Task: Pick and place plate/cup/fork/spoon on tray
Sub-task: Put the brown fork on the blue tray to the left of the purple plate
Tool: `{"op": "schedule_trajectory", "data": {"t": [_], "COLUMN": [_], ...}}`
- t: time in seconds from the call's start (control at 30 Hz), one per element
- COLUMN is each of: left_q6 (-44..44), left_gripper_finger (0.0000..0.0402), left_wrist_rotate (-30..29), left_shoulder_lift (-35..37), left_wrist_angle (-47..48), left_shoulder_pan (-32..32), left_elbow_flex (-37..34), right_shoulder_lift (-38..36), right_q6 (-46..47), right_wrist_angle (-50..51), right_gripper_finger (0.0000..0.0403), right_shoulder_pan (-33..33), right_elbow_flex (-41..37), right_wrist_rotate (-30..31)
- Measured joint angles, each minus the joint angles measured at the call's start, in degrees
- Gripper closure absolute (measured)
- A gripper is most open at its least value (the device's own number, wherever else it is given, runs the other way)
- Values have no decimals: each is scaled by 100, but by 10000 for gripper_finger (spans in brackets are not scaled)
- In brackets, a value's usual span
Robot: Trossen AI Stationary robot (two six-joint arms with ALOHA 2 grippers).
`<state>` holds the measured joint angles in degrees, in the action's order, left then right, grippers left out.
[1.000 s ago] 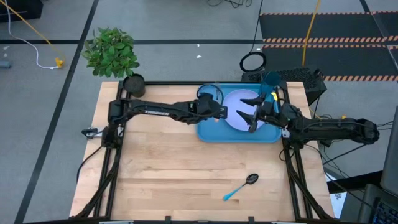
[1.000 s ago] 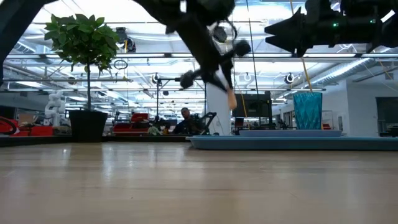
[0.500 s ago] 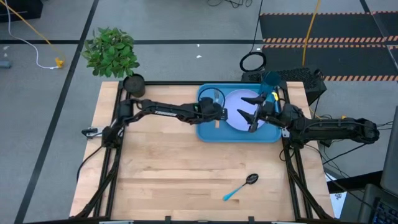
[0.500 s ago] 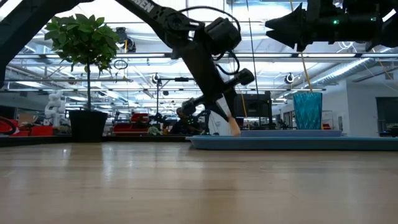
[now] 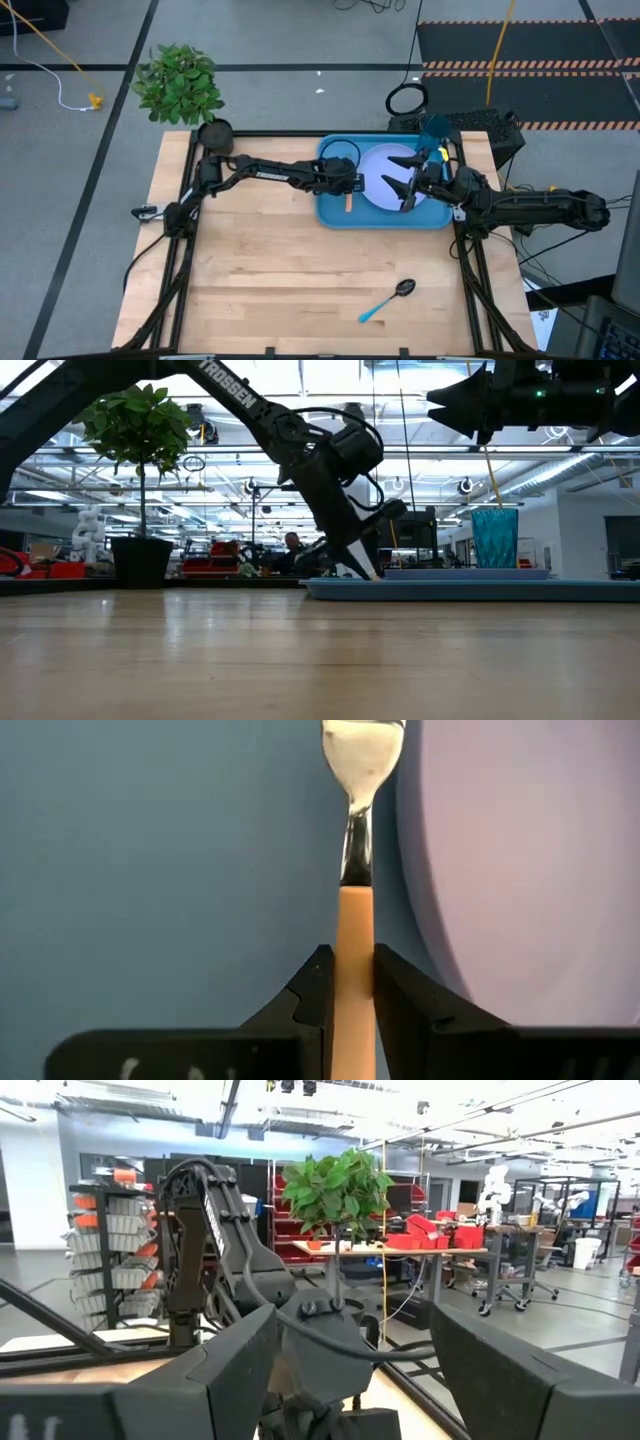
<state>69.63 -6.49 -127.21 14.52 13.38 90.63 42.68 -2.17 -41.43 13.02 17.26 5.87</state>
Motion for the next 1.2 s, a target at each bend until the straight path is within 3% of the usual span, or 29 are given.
{"op": "schedule_trajectory", "data": {"t": [0.73, 1.2], "left_q6": [431, 449], "left_gripper_finger": [328, 327], "left_wrist_rotate": [-733, -767], "left_shoulder_lift": [-1, -113], "left_wrist_angle": [339, 211], "left_shoulder_pan": [-22, -26], "left_elbow_flex": [0, -4], "right_shoulder_lift": [-2, -2], "right_q6": [304, 304], "right_wrist_angle": [142, 146], "right_gripper_finger": [143, 143], "right_shoulder_pan": [0, -2], "right_elbow_flex": [-1, -2], "right_wrist_rotate": [-166, -166]}}
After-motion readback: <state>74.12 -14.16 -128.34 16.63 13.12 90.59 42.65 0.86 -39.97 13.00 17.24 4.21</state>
